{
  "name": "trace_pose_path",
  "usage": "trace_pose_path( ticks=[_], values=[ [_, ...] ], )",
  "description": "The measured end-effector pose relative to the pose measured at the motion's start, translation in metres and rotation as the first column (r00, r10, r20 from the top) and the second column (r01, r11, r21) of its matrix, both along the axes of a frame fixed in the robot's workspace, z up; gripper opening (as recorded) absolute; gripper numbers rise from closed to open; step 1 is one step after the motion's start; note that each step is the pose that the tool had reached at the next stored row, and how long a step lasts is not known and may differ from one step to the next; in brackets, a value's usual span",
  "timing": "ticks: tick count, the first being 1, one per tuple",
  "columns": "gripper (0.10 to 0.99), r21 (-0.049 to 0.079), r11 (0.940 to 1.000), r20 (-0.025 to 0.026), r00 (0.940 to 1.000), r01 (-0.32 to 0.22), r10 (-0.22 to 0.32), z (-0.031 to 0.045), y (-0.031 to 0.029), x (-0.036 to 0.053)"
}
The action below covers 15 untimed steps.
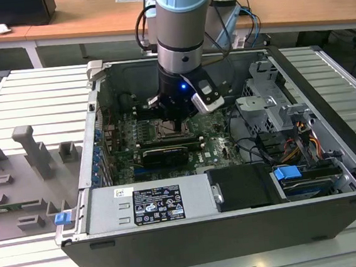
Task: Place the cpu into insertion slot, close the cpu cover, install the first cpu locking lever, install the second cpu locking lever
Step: 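Install the second cpu locking lever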
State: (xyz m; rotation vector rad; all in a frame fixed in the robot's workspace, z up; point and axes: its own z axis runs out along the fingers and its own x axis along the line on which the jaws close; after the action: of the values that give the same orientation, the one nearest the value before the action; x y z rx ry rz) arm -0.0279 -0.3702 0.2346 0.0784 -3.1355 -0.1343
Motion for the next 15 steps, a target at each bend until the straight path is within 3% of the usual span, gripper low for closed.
trace_pose_path(
  ticks=[4, 5, 10, 12, 13, 15],
  values=[
    [0.106, 0.002, 1.0000, 0.0001, 1.0000, -0.008, 0.008, -0.0030, -0.0025, -0.0136],
    [0.106, 0.002, 0.9999, 0.0000, 0.9999, -0.013, 0.013, -0.0071, -0.0030, -0.0180],
    [0.106, 0.005, 0.9997, 0.0001, 0.9997, -0.023, 0.023, -0.0175, -0.0033, -0.0207],
    [0.106, 0.018, 0.9996, 0.0004, 0.9997, -0.023, 0.023, -0.0188, -0.0043, -0.0221],
    [0.106, 0.031, 0.9993, 0.0009, 0.9997, -0.023, 0.023, -0.0195, -0.0056, -0.0249],
    [0.106, 0.046, 0.9986, 0.0015, 0.9997, -0.023, 0.023, -0.0216, -0.0104, -0.0290]
  ],
)
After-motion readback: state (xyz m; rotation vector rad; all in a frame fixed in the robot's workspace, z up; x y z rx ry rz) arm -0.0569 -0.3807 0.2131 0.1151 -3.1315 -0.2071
